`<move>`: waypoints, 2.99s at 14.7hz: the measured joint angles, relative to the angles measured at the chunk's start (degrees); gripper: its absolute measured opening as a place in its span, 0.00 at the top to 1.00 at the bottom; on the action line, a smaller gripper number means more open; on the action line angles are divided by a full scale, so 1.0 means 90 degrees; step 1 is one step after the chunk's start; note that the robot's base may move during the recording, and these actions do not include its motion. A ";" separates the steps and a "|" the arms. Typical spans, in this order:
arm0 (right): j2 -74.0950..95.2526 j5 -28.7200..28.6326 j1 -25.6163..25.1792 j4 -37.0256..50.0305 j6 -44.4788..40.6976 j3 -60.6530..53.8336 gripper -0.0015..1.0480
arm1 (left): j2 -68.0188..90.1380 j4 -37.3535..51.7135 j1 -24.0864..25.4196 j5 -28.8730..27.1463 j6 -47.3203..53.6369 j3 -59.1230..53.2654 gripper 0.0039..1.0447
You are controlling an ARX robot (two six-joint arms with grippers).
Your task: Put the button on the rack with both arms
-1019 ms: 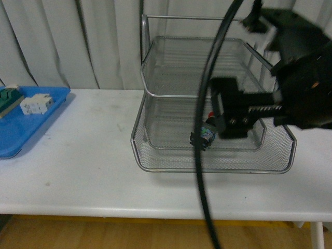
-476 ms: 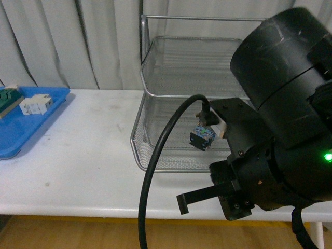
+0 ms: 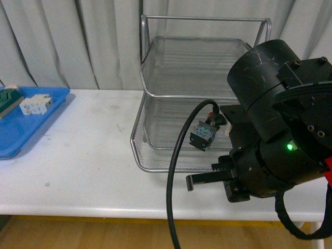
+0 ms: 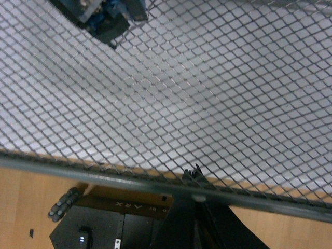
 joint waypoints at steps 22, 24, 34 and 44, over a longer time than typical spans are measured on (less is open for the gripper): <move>0.0466 -0.0058 -0.1061 -0.0291 -0.0461 0.1863 0.98 | 0.0000 0.0000 0.0000 0.0000 0.0000 0.0000 0.06; -0.0750 -0.0665 -0.1061 0.0039 -0.0109 0.0821 0.98 | 0.0000 0.0000 0.0000 0.0000 0.0000 0.0000 0.06; -0.6309 0.0792 -0.0539 0.2642 0.0413 -0.3759 0.98 | 0.0000 0.0002 0.0000 0.0000 0.0000 0.0000 0.06; -0.9639 -0.0699 -0.2715 0.3247 -0.1479 -0.6217 0.98 | 0.0000 0.0000 0.0000 0.0000 0.0000 0.0000 0.06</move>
